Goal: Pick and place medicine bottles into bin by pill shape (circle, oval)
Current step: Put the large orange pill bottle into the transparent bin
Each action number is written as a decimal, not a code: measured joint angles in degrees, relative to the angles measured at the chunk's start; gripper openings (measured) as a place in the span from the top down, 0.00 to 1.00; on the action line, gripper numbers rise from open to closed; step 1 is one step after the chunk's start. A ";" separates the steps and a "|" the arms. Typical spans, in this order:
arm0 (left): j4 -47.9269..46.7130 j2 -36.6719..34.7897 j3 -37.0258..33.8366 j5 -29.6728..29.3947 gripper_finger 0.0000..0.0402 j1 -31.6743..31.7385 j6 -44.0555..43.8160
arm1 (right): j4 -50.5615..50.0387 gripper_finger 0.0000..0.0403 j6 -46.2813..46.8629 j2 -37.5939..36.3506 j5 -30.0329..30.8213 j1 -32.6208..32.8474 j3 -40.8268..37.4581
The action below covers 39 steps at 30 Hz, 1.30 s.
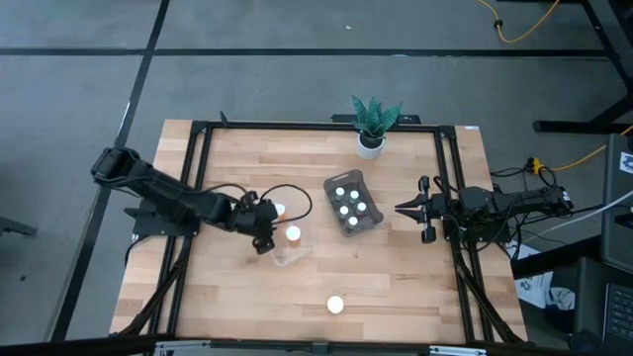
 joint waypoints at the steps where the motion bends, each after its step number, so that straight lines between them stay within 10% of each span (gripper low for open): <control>1: -0.20 0.00 -0.18 0.86 0.55 0.70 0.56 | 0.02 0.89 0.01 0.00 0.00 0.00 0.00; 27: 1.13 0.08 -2.48 3.50 0.32 3.44 0.76 | 0.00 0.89 0.00 0.00 0.00 0.01 0.00; 39: -1.35 0.11 12.66 3.52 0.31 1.52 7.17 | 0.02 0.89 0.01 0.00 0.00 -0.01 0.00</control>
